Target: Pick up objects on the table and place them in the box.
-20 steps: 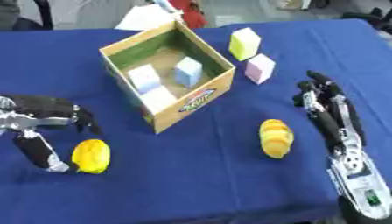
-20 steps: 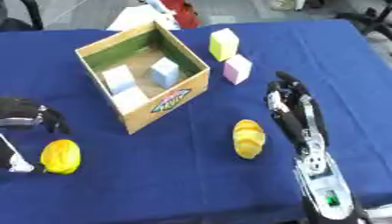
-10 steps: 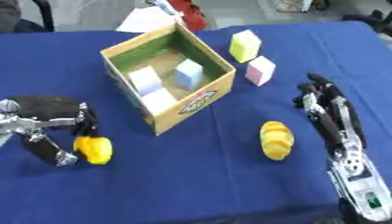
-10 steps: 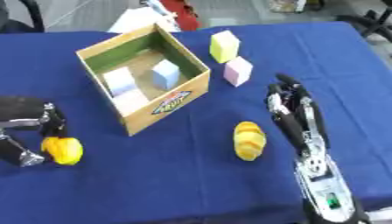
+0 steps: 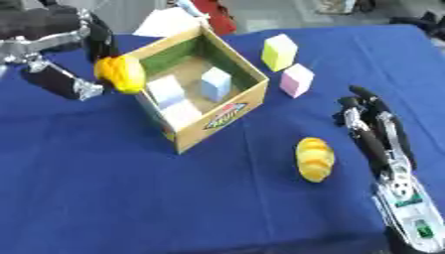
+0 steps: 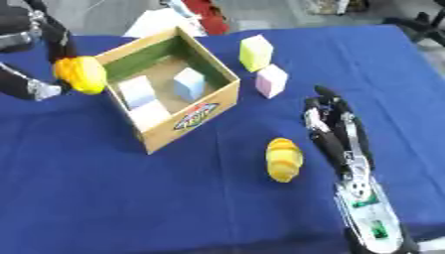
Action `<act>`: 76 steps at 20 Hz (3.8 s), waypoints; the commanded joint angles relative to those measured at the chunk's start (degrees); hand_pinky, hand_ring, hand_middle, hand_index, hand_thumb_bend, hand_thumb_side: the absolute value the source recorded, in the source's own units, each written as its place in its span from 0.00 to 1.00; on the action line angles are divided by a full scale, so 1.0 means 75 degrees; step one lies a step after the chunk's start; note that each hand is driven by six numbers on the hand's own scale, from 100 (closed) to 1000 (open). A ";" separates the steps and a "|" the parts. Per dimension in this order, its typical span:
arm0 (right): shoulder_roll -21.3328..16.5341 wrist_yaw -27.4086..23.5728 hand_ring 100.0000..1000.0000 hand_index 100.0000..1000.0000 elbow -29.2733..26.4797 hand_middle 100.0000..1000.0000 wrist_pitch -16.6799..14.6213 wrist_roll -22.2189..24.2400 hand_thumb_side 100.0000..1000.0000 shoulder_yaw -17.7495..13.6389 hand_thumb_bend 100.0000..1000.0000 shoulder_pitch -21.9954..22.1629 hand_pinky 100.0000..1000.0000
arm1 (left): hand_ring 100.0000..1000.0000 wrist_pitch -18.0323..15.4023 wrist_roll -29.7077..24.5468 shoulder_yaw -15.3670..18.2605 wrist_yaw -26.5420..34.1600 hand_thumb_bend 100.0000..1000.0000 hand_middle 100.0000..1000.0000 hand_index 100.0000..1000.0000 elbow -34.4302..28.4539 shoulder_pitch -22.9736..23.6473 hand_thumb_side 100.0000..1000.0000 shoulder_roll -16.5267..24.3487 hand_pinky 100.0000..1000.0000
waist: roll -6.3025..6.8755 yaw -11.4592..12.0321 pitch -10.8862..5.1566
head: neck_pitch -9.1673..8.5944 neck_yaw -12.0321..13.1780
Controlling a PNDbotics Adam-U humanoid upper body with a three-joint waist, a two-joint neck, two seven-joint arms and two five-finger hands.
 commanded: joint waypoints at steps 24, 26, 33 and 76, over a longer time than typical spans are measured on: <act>-0.2241 0.0947 0.56 0.88 -0.0410 0.66 0.0169 0.1795 0.43 0.0759 0.00 -0.0603 0.58 | 0.57 0.0594 0.2600 0.1270 0.2824 0.00 0.59 0.77 -0.0987 0.1907 0.42 0.0500 0.70 | -0.0212 0.0303 -0.0132 | 0.0032 -0.0126; -0.2575 0.1214 0.59 0.90 -0.0425 0.69 0.0144 0.2390 0.43 0.0988 0.00 -0.0626 0.60 | 0.57 0.0767 0.2700 0.1382 0.3298 0.00 0.59 0.77 -0.1512 0.2354 0.44 0.0587 0.69 | -0.0240 0.0363 -0.0121 | 0.0046 -0.0156; -0.3247 0.2531 0.74 0.95 -0.0356 0.79 -0.0209 0.4478 0.44 0.1532 0.00 -0.0510 0.71 | 0.56 0.1133 0.2715 0.1719 0.3850 0.00 0.58 0.77 -0.2560 0.3489 0.50 0.0336 0.69 | -0.0344 0.0387 -0.0110 | 0.0096 -0.0171; -0.3415 0.7963 0.25 0.37 -0.0018 0.20 -0.0404 0.2044 0.00 0.0782 0.00 -0.0930 0.23 | 0.56 0.1450 0.2646 0.1986 0.3816 0.00 0.58 0.76 -0.2781 0.4313 0.59 -0.0405 0.69 | -0.0369 0.0415 -0.0097 | 0.0098 -0.0077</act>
